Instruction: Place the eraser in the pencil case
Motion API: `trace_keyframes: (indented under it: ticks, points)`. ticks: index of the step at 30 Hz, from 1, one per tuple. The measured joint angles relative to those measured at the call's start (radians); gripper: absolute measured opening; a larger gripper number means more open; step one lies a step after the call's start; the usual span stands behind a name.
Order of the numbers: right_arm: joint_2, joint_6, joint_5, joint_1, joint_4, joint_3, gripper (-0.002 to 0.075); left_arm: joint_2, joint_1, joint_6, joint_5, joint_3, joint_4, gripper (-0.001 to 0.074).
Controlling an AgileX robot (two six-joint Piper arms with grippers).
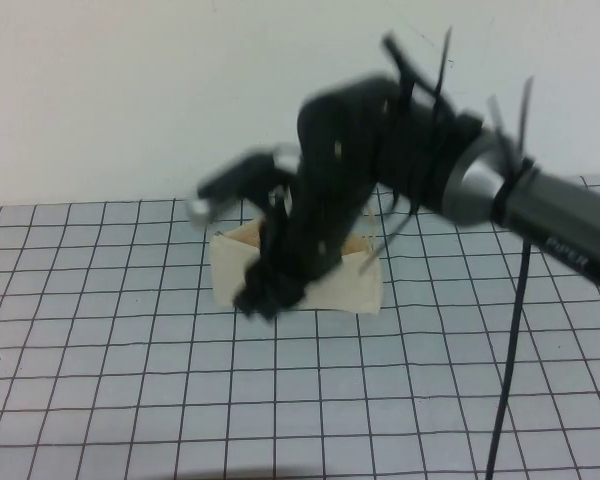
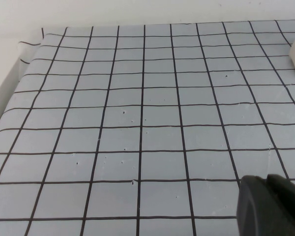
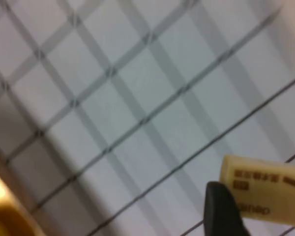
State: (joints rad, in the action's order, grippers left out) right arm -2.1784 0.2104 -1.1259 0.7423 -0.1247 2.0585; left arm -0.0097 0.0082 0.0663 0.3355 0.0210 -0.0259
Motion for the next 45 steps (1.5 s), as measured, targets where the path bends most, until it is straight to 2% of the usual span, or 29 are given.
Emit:
trace_keyframes:
  ticks: [4,8,12,17,20,24,26,30,32,39,45]
  points:
    - [0.002,0.003,0.032,0.002,0.115,0.150,0.0301,0.000,0.000,0.000,0.000,0.000,0.000,-0.0001]
    - [-0.002,0.003,0.092,0.000,0.235,0.172,0.0301,0.000,0.000,0.000,0.000,0.000,0.000,-0.0001]
    - [-0.038,-0.014,0.107,-0.011,0.265,0.175,0.0302,0.000,0.000,0.000,0.000,0.000,0.000,-0.0001]
    - [-0.073,-0.050,0.109,-0.016,0.274,0.175,0.0399,0.000,0.000,0.000,0.000,0.000,0.000,-0.0001]
    - [-0.071,-0.065,0.098,-0.016,0.275,0.177,0.0408,0.000,0.000,0.000,0.000,0.000,0.000,-0.0001]
    - [-0.067,-0.076,0.055,-0.016,0.277,0.219,0.0351,0.000,0.000,0.000,0.000,0.000,0.000,-0.0001]
    - [-0.061,-0.077,0.019,-0.016,0.277,0.260,0.0283,0.000,0.000,0.000,0.000,0.000,0.000,-0.0001]
    - [-0.022,-0.050,-0.071,-0.016,0.288,0.349,0.0083,0.000,0.000,0.000,0.000,0.000,0.000,-0.0001]
    - [0.015,-0.024,-0.088,-0.016,0.301,0.391,0.0036,0.000,0.000,0.000,0.000,0.000,0.000,-0.0001]
    - [0.139,0.020,-0.088,-0.006,0.449,0.414,0.0004,0.000,0.000,0.000,0.000,0.000,0.000,-0.0001]
    - [0.241,0.025,-0.088,0.053,0.530,0.416,0.0001,0.000,0.000,0.000,0.000,0.000,0.000,-0.0001]
